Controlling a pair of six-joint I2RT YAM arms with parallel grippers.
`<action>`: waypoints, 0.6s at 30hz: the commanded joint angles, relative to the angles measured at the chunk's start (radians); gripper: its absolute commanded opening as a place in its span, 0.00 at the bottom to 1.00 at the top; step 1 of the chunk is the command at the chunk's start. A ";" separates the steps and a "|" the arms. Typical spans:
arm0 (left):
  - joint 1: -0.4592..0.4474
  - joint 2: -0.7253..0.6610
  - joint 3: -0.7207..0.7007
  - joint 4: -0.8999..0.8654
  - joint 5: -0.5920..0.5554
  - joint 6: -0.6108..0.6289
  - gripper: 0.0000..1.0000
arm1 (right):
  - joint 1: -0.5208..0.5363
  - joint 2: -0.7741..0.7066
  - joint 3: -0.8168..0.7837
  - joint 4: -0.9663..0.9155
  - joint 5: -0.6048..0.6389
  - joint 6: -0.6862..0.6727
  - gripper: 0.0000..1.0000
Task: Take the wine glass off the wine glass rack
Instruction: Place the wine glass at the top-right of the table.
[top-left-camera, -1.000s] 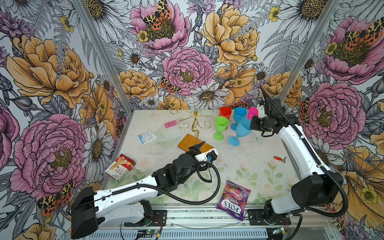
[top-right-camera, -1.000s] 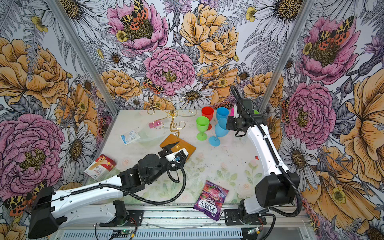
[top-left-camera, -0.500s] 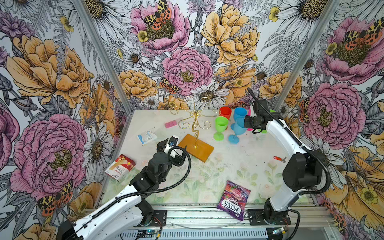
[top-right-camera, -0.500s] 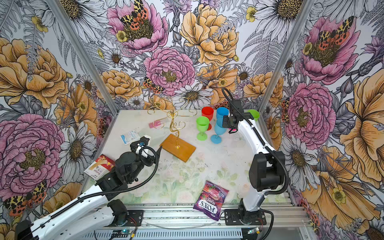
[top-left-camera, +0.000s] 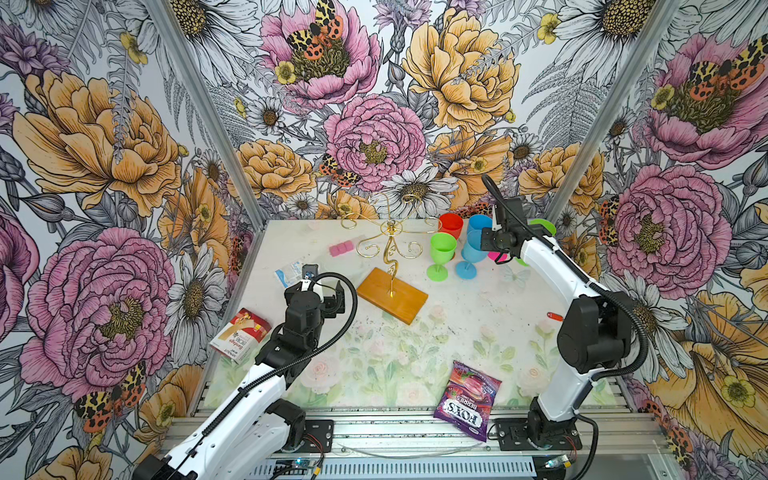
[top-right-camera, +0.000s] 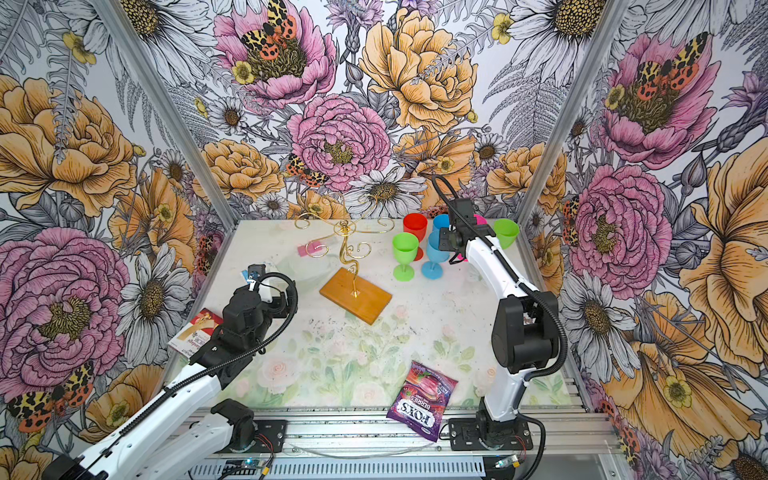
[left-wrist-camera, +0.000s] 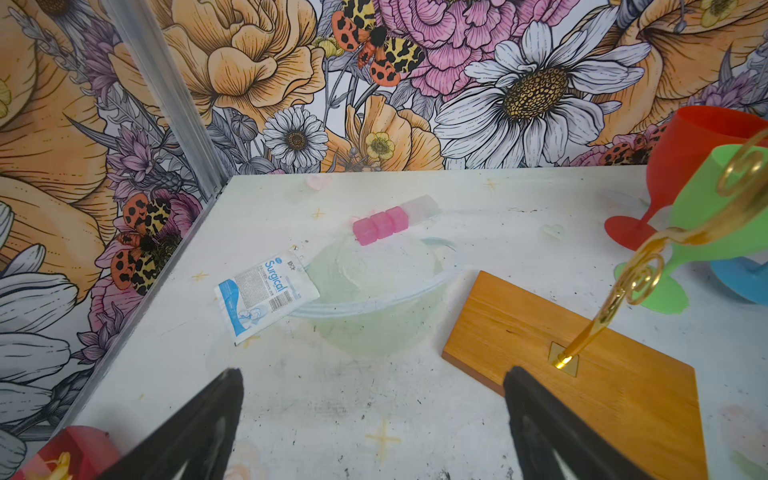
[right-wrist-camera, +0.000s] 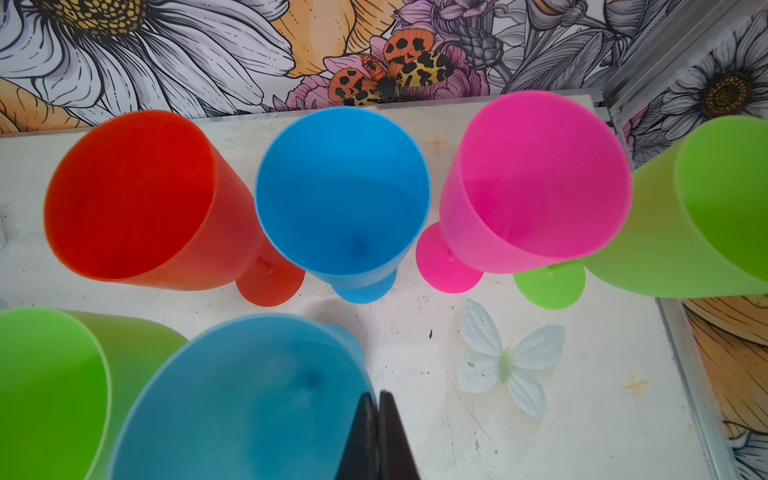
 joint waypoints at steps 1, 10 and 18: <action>0.048 0.010 -0.019 0.065 0.042 -0.039 0.99 | 0.008 0.013 0.039 0.039 0.022 -0.012 0.00; 0.138 0.098 -0.058 0.173 0.088 -0.052 0.99 | 0.022 0.018 0.014 0.044 0.016 -0.008 0.00; 0.183 0.181 -0.066 0.256 0.094 -0.041 0.99 | 0.021 0.003 -0.012 0.044 0.017 -0.008 0.00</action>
